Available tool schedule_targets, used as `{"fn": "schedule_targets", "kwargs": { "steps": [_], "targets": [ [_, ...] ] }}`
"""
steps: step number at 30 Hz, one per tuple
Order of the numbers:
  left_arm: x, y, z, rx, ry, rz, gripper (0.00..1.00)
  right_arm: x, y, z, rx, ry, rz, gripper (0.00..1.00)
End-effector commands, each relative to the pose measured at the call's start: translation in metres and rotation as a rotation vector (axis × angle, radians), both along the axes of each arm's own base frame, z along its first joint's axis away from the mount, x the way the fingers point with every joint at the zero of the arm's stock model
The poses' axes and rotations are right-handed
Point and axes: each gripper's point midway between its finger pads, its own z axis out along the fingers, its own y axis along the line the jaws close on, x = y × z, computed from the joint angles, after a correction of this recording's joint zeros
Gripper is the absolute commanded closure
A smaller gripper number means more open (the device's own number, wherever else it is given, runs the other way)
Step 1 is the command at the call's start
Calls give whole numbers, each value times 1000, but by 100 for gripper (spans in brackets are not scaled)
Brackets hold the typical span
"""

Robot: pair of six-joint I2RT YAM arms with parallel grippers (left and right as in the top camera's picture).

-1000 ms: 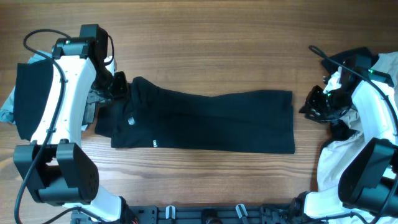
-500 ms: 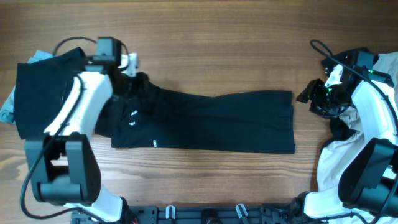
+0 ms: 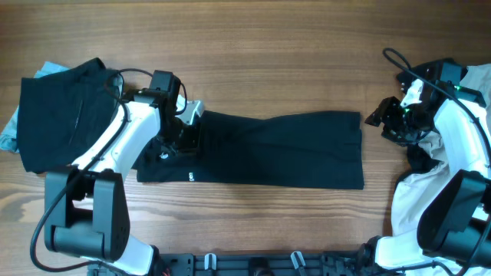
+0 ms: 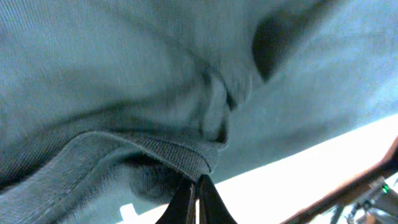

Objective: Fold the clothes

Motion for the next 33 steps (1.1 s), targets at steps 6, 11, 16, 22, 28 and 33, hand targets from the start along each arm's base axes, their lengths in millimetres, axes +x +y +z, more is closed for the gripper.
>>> {"fn": "schedule_targets", "kwargs": {
  "steps": [6, 11, 16, 22, 28, 33],
  "targets": [
    [14, 20, 36, 59, -54, 41, 80, 4, 1, 4, 5, -34, 13, 42],
    [20, 101, 16, 353, -32, 229, 56, 4, 1, 3, 5, -33, 13, 42],
    [4, 107, -21, 276, 53, 416, 53, 4, 1, 4, 5, -33, 13, 42],
    [-45, 73, -18, 119, 264, 400, 96, 4, 1, 4, 8, -30, -1, 43],
    [-12, 73, 9, 75, 131, 441, 96, 6, 1, 4, 7, -36, -2, 43],
    [82, 106, 39, 175, -289, 485, 46, 7, 0, 4, 5, -42, -3, 42]
  ]
}}
